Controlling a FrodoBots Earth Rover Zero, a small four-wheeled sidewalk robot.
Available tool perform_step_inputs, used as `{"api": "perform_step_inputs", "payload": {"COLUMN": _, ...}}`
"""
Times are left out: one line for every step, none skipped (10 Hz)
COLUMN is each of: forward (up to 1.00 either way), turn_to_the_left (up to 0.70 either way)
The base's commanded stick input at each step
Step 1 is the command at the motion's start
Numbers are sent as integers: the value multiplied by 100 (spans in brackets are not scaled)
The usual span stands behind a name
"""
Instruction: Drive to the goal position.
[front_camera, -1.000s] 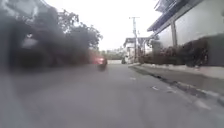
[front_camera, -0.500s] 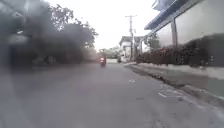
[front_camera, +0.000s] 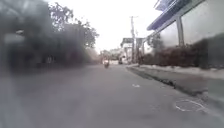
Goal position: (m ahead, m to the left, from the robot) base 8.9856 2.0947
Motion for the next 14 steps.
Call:
{"api": "perform_step_inputs", "payload": {"forward": 100, "turn_to_the_left": 0}}
{"api": "perform_step_inputs", "payload": {"forward": 100, "turn_to_the_left": 0}}
{"api": "perform_step_inputs", "payload": {"forward": 100, "turn_to_the_left": -15}}
{"api": "perform_step_inputs", "payload": {"forward": 100, "turn_to_the_left": -36}}
{"api": "perform_step_inputs", "payload": {"forward": 100, "turn_to_the_left": -40}}
{"api": "perform_step_inputs", "payload": {"forward": 100, "turn_to_the_left": -40}}
{"api": "perform_step_inputs", "payload": {"forward": 100, "turn_to_the_left": -40}}
{"api": "perform_step_inputs", "payload": {"forward": 100, "turn_to_the_left": -40}}
{"api": "perform_step_inputs", "payload": {"forward": 100, "turn_to_the_left": -40}}
{"api": "perform_step_inputs", "payload": {"forward": 100, "turn_to_the_left": -40}}
{"api": "perform_step_inputs", "payload": {"forward": 100, "turn_to_the_left": -40}}
{"api": "perform_step_inputs", "payload": {"forward": 100, "turn_to_the_left": -40}}
{"api": "perform_step_inputs", "payload": {"forward": 100, "turn_to_the_left": -18}}
{"api": "perform_step_inputs", "payload": {"forward": 100, "turn_to_the_left": 0}}
